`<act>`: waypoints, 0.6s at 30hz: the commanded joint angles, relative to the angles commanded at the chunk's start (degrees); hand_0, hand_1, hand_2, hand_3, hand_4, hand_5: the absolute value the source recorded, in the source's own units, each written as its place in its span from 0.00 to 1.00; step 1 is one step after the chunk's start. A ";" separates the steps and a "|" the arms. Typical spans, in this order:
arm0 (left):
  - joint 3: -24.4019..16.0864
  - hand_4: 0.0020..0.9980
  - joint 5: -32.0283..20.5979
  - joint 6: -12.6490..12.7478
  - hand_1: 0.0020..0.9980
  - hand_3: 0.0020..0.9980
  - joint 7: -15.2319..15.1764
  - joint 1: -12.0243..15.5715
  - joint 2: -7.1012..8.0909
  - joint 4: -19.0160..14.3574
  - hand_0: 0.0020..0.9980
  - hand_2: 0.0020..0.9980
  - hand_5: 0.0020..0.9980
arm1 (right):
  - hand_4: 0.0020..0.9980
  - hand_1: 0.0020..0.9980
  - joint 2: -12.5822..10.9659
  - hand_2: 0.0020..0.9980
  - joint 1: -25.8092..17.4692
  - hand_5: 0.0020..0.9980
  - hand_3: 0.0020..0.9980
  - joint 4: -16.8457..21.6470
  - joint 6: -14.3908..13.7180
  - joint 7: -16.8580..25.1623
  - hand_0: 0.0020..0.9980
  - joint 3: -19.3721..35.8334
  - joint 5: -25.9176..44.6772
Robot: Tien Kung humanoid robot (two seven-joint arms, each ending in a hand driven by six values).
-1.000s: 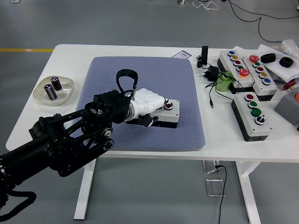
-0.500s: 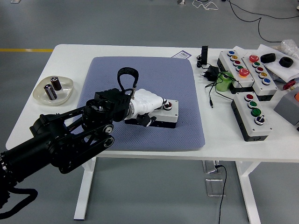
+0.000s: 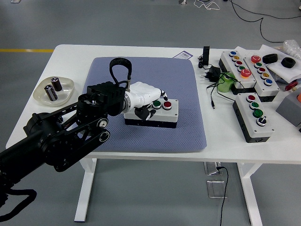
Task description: Pick up the button,place it on the desk,press the button,press the button
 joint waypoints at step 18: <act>-1.56 0.53 -0.43 -1.94 0.00 0.73 0.28 0.95 1.09 0.34 0.02 0.05 0.00 | 0.28 0.57 0.08 0.61 0.00 0.28 0.65 0.00 -0.01 -0.14 0.66 -0.03 -0.05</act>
